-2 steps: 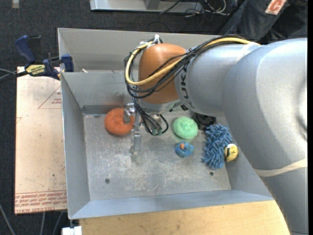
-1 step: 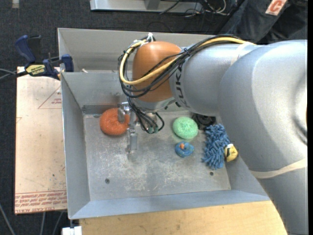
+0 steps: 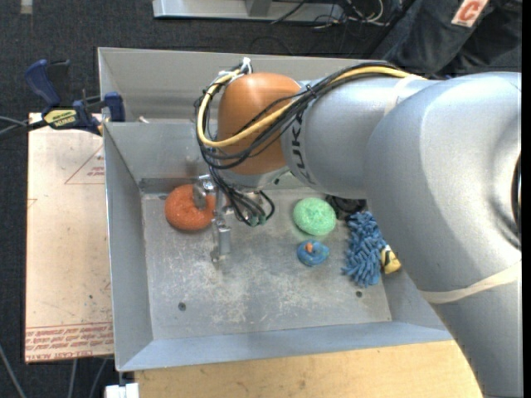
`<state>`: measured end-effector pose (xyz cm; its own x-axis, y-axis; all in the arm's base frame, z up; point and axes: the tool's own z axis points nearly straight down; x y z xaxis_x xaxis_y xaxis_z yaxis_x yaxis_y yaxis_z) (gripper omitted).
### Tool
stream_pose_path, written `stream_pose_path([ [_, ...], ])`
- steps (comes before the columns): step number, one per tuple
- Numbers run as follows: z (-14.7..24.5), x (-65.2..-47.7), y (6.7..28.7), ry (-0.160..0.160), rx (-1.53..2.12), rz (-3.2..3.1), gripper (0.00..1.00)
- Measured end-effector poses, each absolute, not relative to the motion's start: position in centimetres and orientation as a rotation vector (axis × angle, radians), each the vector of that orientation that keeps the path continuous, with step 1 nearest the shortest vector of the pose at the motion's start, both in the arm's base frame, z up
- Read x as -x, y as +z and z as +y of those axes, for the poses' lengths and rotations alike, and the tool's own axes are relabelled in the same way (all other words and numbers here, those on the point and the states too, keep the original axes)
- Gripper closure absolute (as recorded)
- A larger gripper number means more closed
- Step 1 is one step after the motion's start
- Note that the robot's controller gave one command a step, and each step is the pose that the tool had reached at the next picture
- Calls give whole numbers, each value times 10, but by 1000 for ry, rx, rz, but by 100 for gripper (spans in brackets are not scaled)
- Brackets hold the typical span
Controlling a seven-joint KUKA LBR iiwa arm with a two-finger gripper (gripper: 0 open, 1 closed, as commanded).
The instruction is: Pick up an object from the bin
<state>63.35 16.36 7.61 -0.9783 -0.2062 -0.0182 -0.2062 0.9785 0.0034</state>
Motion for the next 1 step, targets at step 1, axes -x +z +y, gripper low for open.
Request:
stream_pose_path([
  [1,172,-633,74,14,334,3100,100],
])
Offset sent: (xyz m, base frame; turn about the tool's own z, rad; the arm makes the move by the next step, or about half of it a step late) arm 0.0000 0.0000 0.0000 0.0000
